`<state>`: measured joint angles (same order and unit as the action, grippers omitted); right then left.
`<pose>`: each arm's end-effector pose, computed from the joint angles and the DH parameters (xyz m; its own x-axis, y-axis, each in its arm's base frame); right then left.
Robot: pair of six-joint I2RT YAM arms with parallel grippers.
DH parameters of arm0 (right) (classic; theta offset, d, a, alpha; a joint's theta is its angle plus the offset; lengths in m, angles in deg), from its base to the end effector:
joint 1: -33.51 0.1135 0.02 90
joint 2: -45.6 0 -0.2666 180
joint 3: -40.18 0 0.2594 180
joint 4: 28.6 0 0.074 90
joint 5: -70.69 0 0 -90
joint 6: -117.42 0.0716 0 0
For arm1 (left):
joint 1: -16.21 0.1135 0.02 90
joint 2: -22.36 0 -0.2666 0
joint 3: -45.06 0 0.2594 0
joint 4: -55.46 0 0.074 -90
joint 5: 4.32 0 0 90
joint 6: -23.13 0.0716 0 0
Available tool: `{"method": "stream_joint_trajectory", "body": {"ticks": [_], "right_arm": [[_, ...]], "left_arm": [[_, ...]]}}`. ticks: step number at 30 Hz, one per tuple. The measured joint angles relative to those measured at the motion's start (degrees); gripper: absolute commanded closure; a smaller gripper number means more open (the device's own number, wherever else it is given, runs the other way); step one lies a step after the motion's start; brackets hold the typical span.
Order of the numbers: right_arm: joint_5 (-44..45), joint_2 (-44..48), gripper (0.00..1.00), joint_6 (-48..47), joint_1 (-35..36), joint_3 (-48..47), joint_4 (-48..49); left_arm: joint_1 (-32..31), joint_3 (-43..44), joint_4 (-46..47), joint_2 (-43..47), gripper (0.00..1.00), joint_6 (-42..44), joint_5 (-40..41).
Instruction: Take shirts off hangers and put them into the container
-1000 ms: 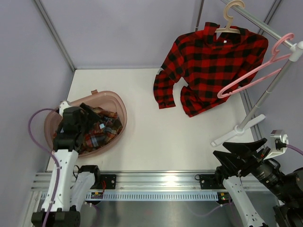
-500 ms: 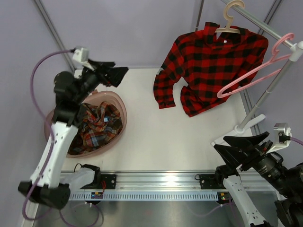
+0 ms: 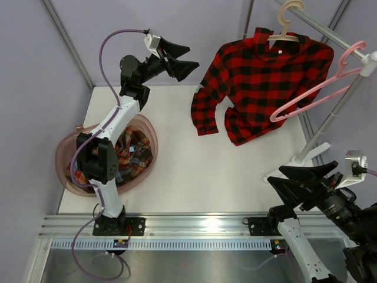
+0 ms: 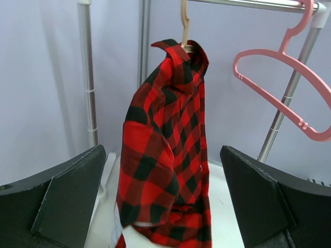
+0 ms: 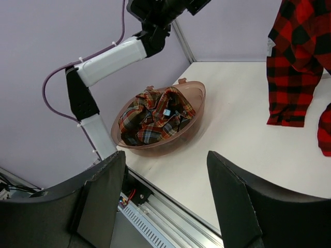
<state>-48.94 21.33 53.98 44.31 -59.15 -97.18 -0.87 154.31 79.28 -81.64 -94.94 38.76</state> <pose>-0.0271 0.0309 0.4891 -0.1894 0.3595 -0.9137 -0.6269 0.6719 0.3944 0.4150 -0.1822 0.4556 0.0283 -0.3449 -0.9382 0.9340 0.3435 -0.0981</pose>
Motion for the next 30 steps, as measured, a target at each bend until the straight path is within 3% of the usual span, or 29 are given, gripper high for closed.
{"method": "stream_joint_trajectory", "body": {"ticks": [6, 13, 25, 30], "right_arm": [[-1.2, 0.2, 0.29, 1.4, 0.0, 4.4, 2.6], [-3.8, 2.0, 0.29, 3.5, -0.4, 5.1, 7.6], [-11.2, 3.4, 0.29, 5.3, -7.1, 6.4, 13.4], [-12.1, 3.4, 0.29, 5.2, -7.9, 6.3, 13.2]], "left_arm": [[-2.1, 12.6, 10.6, -12.8, 0.01, -3.0, -4.0], [-4.9, 28.3, 14.7, -27.0, 0.01, -2.9, -4.5], [-9.7, 39.5, 12.9, -37.5, 0.01, 5.9, -1.8], [-12.4, 39.8, 11.8, -38.0, 0.01, 7.1, -1.3]]}}
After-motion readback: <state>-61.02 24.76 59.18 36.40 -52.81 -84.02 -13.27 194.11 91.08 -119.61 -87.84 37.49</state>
